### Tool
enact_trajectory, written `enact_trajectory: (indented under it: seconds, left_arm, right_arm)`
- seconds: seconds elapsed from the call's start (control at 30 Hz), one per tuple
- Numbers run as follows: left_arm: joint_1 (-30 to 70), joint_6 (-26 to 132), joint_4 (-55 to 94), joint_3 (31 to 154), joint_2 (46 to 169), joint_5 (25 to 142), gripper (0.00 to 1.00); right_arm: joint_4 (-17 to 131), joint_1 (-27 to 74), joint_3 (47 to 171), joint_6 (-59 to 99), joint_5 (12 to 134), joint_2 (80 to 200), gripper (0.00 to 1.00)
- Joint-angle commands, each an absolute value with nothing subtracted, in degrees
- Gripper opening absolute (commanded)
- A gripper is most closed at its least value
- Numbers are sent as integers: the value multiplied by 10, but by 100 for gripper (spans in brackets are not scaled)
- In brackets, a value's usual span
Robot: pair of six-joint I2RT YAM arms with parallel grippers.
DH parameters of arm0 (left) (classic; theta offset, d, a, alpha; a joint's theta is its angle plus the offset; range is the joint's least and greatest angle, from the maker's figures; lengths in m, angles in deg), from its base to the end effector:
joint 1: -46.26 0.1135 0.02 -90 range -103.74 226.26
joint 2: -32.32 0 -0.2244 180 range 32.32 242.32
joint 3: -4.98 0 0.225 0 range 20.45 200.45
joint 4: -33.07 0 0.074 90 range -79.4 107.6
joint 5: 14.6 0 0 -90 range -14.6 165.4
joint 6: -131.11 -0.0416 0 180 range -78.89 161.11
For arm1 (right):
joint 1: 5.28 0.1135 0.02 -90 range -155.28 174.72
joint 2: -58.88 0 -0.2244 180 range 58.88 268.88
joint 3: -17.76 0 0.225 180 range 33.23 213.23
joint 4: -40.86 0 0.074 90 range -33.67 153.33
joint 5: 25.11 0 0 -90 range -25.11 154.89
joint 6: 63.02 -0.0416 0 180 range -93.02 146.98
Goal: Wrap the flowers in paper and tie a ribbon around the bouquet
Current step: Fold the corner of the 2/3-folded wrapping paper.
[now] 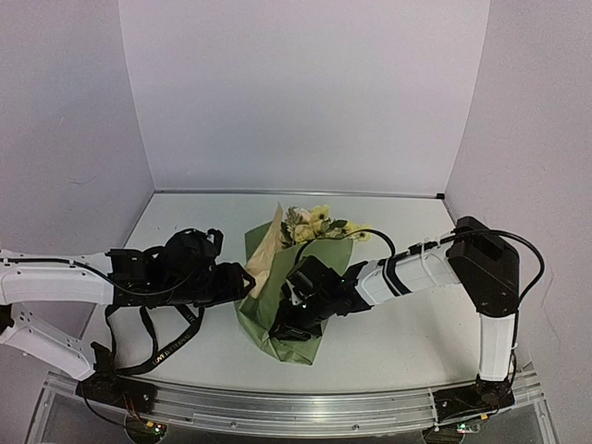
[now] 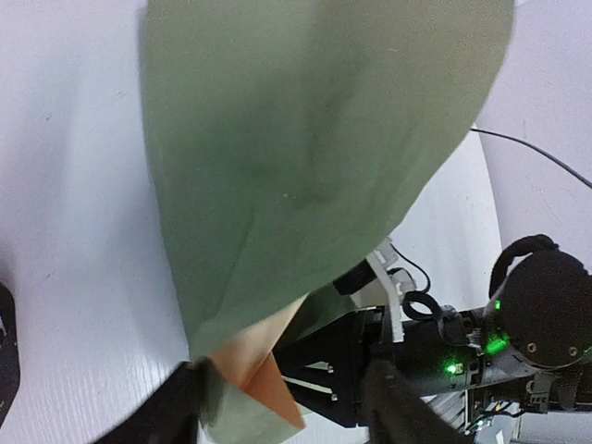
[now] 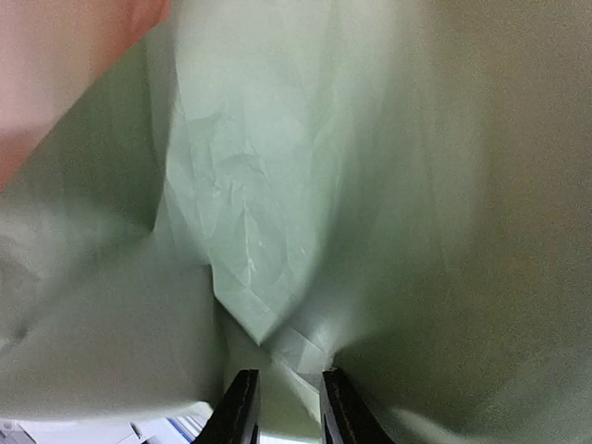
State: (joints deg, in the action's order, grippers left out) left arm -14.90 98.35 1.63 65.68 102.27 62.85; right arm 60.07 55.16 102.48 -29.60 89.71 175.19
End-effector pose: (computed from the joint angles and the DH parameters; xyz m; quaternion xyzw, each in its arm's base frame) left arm 0.1295 -0.2164 0.2134 -0.0147 0.9044 -0.3053 0.2976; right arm 0.1731 0.3407 0.1102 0.1030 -0.9171 -0.3851 0.0015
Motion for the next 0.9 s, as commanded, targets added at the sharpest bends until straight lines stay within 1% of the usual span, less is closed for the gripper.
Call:
enact_trajectory:
  seconds: [0.0, 0.07, 0.17, 0.3, 0.37, 0.43, 0.57, 0.67, 0.73, 0.8, 0.87]
  left_arm:
    - [-158, 1059, -35, 611, 990, 612, 79]
    - [-173, 1080, -52, 601, 988, 601, 85]
    - [-191, 1118, -68, 591, 994, 588, 89]
    - [-203, 1189, -43, 559, 1008, 583, 90]
    - [-204, 1220, -1, 532, 1009, 587, 86]
    - [-204, 1245, 17, 525, 1016, 588, 78]
    - [-203, 1272, 32, 514, 1022, 586, 58]
    - [-203, 1290, 51, 489, 1004, 584, 38]
    - [-204, 1297, 62, 465, 989, 583, 23]
    - [-203, 1298, 71, 447, 971, 577, 13]
    - [-203, 1286, 80, 436, 950, 568, 7]
  right_arm:
    - [631, 555, 1011, -290, 869, 1767, 26]
    - [630, 555, 1011, -291, 869, 1767, 26]
    - [630, 555, 1014, -292, 870, 1768, 26]
    - [630, 555, 1020, -294, 872, 1773, 26]
    - [630, 555, 1020, -294, 872, 1775, 26]
    - [630, 555, 1021, -296, 874, 1776, 26]
    - [630, 555, 1021, -296, 876, 1778, 26]
    - [630, 555, 1017, -294, 871, 1774, 26]
    - [630, 555, 1014, -292, 868, 1773, 27]
    - [631, 556, 1012, -291, 867, 1773, 27]
    - [632, 556, 1011, -290, 866, 1774, 27]
